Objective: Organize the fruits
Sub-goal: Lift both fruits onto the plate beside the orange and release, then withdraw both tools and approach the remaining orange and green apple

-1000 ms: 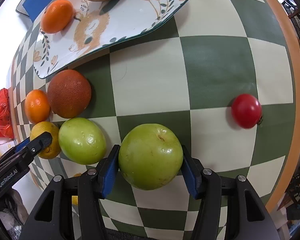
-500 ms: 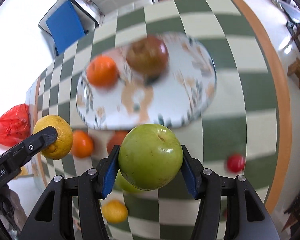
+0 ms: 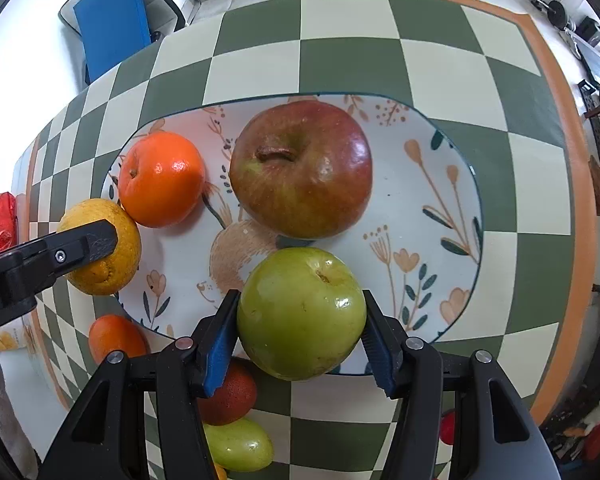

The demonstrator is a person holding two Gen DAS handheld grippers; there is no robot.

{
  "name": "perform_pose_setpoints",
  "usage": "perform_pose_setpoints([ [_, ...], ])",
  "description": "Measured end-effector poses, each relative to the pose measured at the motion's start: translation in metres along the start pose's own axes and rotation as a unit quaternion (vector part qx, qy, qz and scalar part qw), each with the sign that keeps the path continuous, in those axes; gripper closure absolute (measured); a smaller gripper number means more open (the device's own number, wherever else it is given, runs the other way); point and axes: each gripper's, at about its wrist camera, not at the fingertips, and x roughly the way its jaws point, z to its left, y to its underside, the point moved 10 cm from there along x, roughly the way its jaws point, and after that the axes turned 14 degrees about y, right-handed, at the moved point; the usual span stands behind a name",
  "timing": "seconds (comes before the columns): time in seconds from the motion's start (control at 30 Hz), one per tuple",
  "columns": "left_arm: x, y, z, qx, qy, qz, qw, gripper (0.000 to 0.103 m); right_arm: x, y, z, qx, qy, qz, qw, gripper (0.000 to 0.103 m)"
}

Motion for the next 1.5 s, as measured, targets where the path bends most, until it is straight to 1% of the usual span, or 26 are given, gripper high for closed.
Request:
perform_pose_setpoints([
  [0.1, 0.004, 0.004, 0.003, -0.003, 0.003, 0.010, 0.9999, 0.043, 0.006, -0.002, 0.002, -0.002, -0.004, 0.008, 1.000, 0.043],
  [0.13, 0.004, 0.004, 0.004, -0.007, 0.005, 0.010, 0.9999, 0.045, 0.009, -0.001, 0.003, -0.003, -0.006, 0.013, 1.000, 0.043],
  [0.27, -0.003, 0.001, 0.001, 0.000, 0.000, -0.004, 1.0000, 0.043, 0.016, 0.002, 0.003, 0.006, -0.014, 0.025, 1.000, 0.042],
  [0.33, -0.005, 0.001, 0.000, 0.001, -0.004, -0.008, 1.0000, 0.043, 0.013, 0.003, -0.001, 0.013, -0.019, 0.026, 0.999, 0.030],
  [0.4, -0.008, 0.002, 0.001, 0.002, -0.008, -0.011, 0.9999, 0.042, 0.009, 0.005, -0.005, 0.016, -0.020, 0.022, 0.999, 0.024],
  [0.43, -0.010, 0.003, 0.000, 0.003, -0.011, -0.014, 0.9998, 0.036, 0.004, 0.008, -0.011, 0.016, -0.019, 0.024, 0.999, 0.021],
  [0.47, -0.012, 0.004, 0.001, 0.004, -0.014, -0.018, 0.9997, 0.025, 0.002, 0.009, -0.013, 0.017, -0.016, 0.024, 0.999, 0.019],
  [0.53, -0.017, 0.008, 0.002, 0.006, -0.024, -0.027, 0.9993, 0.013, -0.006, 0.012, -0.019, 0.018, -0.007, 0.017, 1.000, 0.010],
  [0.57, -0.020, 0.011, 0.004, 0.008, -0.033, -0.033, 0.9989, 0.013, -0.010, 0.014, -0.022, 0.019, 0.002, 0.013, 1.000, 0.009],
  [0.63, -0.026, 0.016, 0.005, 0.013, -0.048, -0.042, 0.9979, 0.013, -0.020, 0.018, -0.028, 0.022, 0.025, 0.001, 0.999, 0.009],
  [0.73, -0.036, 0.027, 0.006, 0.018, -0.054, -0.059, 0.9967, 0.013, -0.037, 0.024, -0.037, 0.026, 0.054, -0.022, 0.998, 0.007],
  [0.9, -0.057, 0.043, 0.002, 0.036, -0.080, -0.093, 0.9918, 0.013, -0.064, 0.035, -0.043, 0.030, 0.086, -0.059, 0.994, 0.006],
  [0.93, -0.063, 0.047, 0.001, 0.040, -0.086, -0.101, 0.9903, 0.013, -0.069, 0.038, -0.043, 0.032, 0.088, -0.065, 0.993, 0.006],
  [1.03, -0.077, 0.058, -0.003, 0.044, -0.089, -0.121, 0.9876, 0.013, -0.085, 0.048, -0.047, 0.039, 0.092, -0.080, 0.992, 0.006],
  [1.13, -0.088, 0.068, -0.008, 0.044, -0.085, -0.134, 0.9863, 0.013, -0.100, 0.056, -0.048, 0.043, 0.091, -0.094, 0.990, 0.006],
  [1.23, -0.101, 0.080, -0.015, 0.052, -0.084, -0.147, 0.9842, 0.013, -0.112, 0.063, -0.043, 0.051, 0.081, -0.107, 0.990, 0.006],
  [1.4, -0.123, 0.095, -0.030, 0.067, -0.077, -0.167, 0.9807, 0.013, -0.141, 0.080, -0.045, 0.056, 0.082, -0.136, 0.986, 0.006],
  [1.5, -0.140, 0.104, -0.041, 0.081, -0.078, -0.184, 0.9766, 0.013, -0.160, 0.091, -0.046, 0.059, 0.081, -0.152, 0.983, 0.006],
])
